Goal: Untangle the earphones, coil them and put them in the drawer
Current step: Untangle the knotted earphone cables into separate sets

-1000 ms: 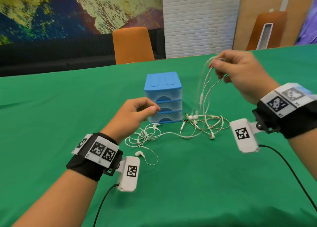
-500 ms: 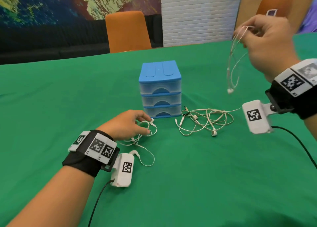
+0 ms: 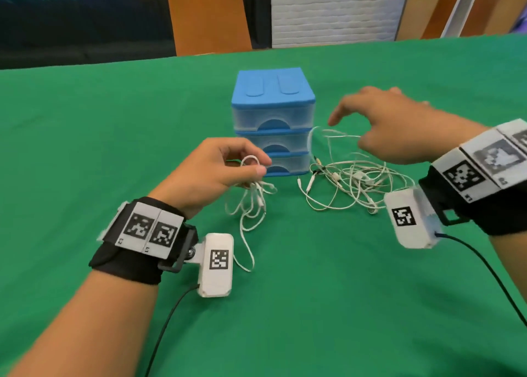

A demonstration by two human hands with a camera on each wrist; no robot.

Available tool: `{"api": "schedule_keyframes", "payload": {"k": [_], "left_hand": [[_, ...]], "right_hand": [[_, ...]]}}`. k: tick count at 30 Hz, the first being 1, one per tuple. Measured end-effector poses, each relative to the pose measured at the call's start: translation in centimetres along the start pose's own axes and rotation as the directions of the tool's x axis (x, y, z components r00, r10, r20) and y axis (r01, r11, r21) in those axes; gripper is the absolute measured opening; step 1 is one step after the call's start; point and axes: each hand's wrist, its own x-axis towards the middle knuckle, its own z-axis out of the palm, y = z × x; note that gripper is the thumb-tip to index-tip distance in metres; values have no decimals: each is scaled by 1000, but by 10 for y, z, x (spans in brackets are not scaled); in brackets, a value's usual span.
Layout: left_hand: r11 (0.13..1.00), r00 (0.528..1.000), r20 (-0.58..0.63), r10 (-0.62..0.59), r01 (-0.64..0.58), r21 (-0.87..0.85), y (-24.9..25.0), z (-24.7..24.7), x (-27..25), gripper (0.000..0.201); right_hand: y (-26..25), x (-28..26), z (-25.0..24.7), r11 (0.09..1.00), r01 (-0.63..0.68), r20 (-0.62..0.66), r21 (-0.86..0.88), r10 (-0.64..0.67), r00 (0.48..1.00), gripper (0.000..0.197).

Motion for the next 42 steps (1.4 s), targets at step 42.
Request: {"api": "schedule_keyframes", "payload": {"k": [42], "left_hand": [[961, 996, -94, 6, -32, -275, -22, -2, -7, 17]], "right_hand": [[-2, 4, 80, 26, 316, -304, 948, 356, 884, 16]]}}
